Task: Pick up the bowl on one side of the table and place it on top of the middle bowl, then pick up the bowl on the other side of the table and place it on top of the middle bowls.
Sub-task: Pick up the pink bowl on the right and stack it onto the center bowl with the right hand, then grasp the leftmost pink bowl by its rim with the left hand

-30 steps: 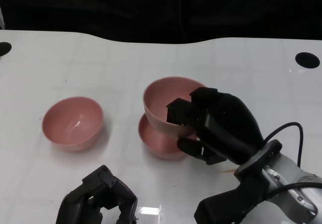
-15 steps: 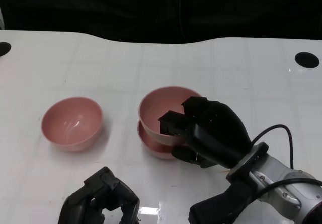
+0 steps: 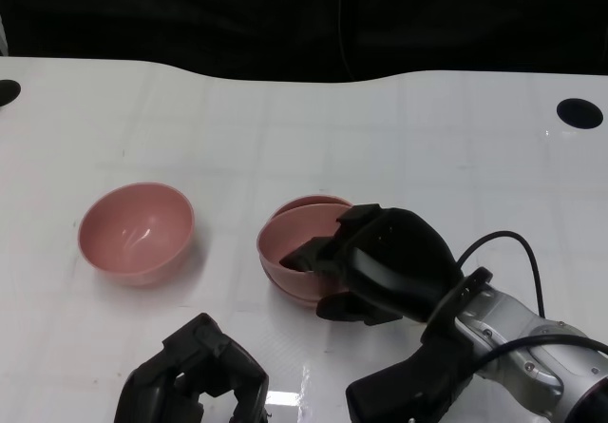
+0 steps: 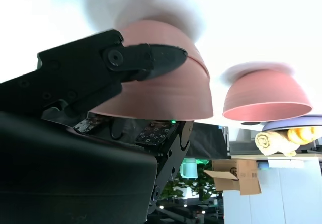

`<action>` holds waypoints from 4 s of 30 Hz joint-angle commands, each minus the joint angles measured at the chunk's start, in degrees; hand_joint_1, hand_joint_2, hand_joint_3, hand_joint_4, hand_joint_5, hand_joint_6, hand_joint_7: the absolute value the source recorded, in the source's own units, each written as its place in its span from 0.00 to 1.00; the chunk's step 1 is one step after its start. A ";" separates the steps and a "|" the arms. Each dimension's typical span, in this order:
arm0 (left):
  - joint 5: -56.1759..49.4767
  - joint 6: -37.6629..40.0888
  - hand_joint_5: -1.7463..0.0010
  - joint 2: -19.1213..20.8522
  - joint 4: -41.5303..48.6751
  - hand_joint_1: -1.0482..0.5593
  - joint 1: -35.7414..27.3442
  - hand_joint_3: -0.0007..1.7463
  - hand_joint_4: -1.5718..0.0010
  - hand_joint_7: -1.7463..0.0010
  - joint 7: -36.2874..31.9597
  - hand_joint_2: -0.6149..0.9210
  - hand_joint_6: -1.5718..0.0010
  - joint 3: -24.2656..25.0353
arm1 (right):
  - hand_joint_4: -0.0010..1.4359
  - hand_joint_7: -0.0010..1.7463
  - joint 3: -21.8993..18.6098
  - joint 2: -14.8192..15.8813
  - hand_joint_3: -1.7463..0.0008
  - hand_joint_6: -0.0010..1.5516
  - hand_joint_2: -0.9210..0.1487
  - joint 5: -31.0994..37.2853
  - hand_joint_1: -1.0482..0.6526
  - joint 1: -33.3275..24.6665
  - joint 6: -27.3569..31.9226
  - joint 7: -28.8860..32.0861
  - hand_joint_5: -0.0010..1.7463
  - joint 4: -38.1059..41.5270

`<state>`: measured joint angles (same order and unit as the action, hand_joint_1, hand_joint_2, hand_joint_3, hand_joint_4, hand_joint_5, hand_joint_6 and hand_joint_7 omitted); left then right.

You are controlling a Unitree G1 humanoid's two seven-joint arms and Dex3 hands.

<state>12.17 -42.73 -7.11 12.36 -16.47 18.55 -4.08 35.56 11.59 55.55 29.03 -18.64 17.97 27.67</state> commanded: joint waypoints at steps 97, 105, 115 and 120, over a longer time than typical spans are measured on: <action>4.12 1.90 0.11 2.26 -0.91 0.55 0.96 0.55 0.44 0.24 1.12 0.80 0.44 3.20 | 0.42 0.16 -21.85 7.18 0.92 0.52 0.00 -28.60 0.44 -32.09 -26.11 -2.82 0.53 -26.94; 5.73 4.08 0.12 2.36 -2.61 0.54 0.62 0.51 0.47 0.25 1.55 0.81 0.47 3.31 | 0.46 0.24 -23.68 6.91 0.91 0.56 0.00 -35.79 0.50 -34.26 -32.25 -6.98 0.65 -23.18; 6.68 5.16 0.21 3.30 -4.22 0.54 0.81 0.39 0.54 0.36 1.68 0.87 0.54 4.83 | 0.48 0.45 -25.64 5.29 0.86 0.50 0.03 -39.87 0.53 -36.78 -32.46 -11.21 0.72 -22.20; 5.84 5.68 0.30 3.84 -5.83 0.52 0.96 0.34 0.56 0.46 0.67 0.86 0.53 5.78 | 0.48 0.49 -26.41 4.37 0.71 0.51 0.15 -41.09 0.53 -37.69 -32.10 -12.63 0.73 -21.75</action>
<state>18.48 -37.51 -4.10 7.42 -15.40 19.85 1.09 10.32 16.13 15.44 -8.09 -50.67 5.69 5.34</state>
